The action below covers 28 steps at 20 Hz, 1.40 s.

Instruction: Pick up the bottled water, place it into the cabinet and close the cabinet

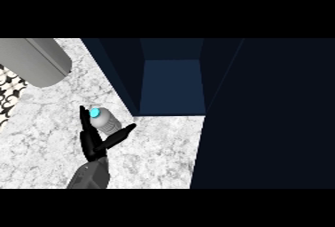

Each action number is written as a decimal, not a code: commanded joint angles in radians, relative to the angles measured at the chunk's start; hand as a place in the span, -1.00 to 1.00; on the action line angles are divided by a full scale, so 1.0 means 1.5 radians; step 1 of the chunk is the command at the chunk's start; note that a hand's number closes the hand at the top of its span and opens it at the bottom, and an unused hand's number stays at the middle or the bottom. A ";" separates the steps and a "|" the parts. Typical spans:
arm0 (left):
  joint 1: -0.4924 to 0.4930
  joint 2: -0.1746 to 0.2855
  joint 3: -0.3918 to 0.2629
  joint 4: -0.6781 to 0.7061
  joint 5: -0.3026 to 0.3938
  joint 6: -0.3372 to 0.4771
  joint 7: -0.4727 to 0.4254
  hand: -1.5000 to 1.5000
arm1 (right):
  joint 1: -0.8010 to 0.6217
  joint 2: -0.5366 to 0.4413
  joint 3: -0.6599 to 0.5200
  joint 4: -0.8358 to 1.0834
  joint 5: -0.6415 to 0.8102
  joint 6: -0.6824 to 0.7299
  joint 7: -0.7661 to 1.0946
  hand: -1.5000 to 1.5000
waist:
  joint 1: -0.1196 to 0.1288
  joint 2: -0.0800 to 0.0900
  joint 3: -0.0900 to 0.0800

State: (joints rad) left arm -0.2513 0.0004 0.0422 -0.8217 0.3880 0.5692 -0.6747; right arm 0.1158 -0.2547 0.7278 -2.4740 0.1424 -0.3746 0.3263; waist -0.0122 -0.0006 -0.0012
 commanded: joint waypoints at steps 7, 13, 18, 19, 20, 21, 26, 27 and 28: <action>-0.038 0.000 -0.022 0.122 0.114 -0.045 -0.136 -1.00 | -0.017 0.002 0.026 -0.077 0.087 -0.013 0.071 -1.00 | -0.003 0.000 -0.001; -0.056 0.035 0.054 0.182 0.105 -0.168 -0.165 -1.00 | 0.064 -0.069 -0.004 -0.077 0.023 0.002 -0.038 -1.00 | -0.002 0.000 0.001; -0.049 0.033 0.048 0.180 0.128 -0.209 -0.170 1.00 | 0.028 -0.056 -0.005 -0.091 0.024 -0.011 0.013 -1.00 | 0.002 0.000 0.001; -0.050 0.000 0.045 0.206 0.118 -0.199 -0.207 1.00 | -0.032 0.002 0.026 -0.045 0.088 -0.036 0.057 -1.00 | 0.003 0.000 0.000; -0.109 0.011 0.065 0.218 0.128 -0.183 -0.193 1.00 | -0.009 -0.036 -0.016 -0.068 0.018 -0.007 0.037 -1.00 | 0.000 0.001 0.000; -0.075 0.015 0.064 0.240 0.124 -0.221 -0.213 1.00 | 0.020 -0.019 0.047 -0.024 0.071 -0.027 -0.021 -1.00 | 0.000 0.001 0.000; -0.093 0.001 0.062 0.221 0.139 -0.237 -0.216 1.00 | 0.049 -0.054 0.036 -0.076 0.062 -0.024 -0.003 -1.00 | -0.001 -0.001 0.000; -0.117 0.014 0.077 0.253 0.142 -0.248 -0.228 1.00 | 0.008 -0.036 0.042 -0.077 0.075 -0.027 0.037 -1.00 | -0.003 0.001 0.000; -0.098 0.000 0.027 0.231 0.146 -0.254 -0.217 1.00 | 0.036 -0.049 0.030 -0.049 0.053 -0.025 -0.017 -1.00 | -0.002 0.000 0.000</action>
State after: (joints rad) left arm -0.3907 0.0088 0.1204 -0.4840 0.5948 0.2417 -0.9804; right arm 0.1304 -0.3036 0.7533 -2.4704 0.1385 -0.4156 0.2933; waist -0.0141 -0.0006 -0.0010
